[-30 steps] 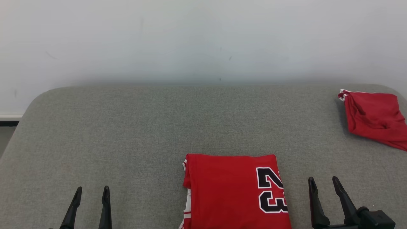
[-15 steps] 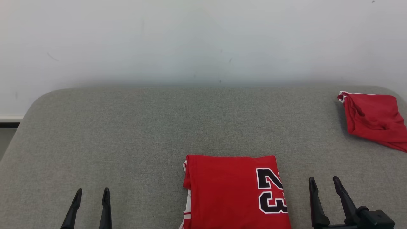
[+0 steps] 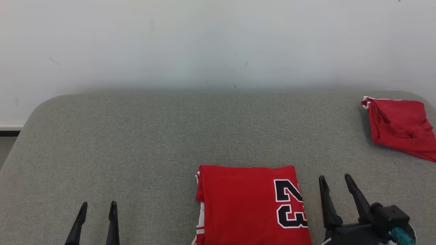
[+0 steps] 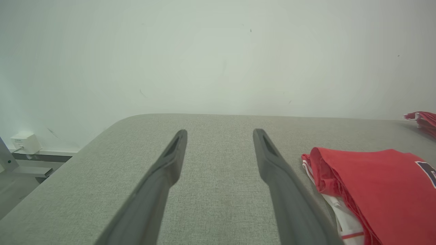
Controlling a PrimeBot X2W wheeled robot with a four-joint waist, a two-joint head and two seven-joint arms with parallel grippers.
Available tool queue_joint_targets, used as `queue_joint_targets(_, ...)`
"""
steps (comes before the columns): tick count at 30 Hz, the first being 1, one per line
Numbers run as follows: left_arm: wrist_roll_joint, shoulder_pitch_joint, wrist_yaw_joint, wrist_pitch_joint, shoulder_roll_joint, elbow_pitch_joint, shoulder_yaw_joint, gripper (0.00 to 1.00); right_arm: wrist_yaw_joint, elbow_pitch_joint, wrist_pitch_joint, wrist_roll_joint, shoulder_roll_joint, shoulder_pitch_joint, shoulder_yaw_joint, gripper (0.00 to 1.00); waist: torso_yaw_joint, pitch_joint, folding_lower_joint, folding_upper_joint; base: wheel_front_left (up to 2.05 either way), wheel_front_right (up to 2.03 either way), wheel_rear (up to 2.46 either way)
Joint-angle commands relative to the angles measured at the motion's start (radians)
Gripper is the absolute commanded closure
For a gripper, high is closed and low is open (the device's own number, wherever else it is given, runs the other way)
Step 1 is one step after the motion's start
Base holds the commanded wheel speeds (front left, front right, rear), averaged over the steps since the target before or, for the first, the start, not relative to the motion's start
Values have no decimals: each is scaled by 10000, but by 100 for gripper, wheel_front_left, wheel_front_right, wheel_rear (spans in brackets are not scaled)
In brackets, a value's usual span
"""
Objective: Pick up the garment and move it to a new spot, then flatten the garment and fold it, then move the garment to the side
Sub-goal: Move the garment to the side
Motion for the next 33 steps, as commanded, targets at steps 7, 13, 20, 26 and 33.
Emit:
queue_joint_targets(7,-24,-225,62,-27,-31,93,-135,0,-30,982,873,-67,-220,-1528,237,0,298,176,-1,0,0,0,0)
queue_joint_targets(13,2,-373,81,-27,-81,138,-269,0,-30,2164,1503,-24,-289,-2067,116,0,671,258,-1,0,0,0,0)
queue_joint_targets(20,-39,-460,120,-27,-94,112,-301,0,-30,3624,1957,120,-237,-2273,140,0,900,415,-1,0,0,0,0)
queue_joint_targets(26,-130,-653,53,-27,-26,273,-226,0,-30,5166,1672,118,-129,-2697,411,0,919,586,-1,0,0,0,0)
queue_joint_targets(33,-96,-790,14,-27,-63,368,-271,0,-30,6896,1693,344,26,-3120,795,0,957,682,-1,0,0,0,0)
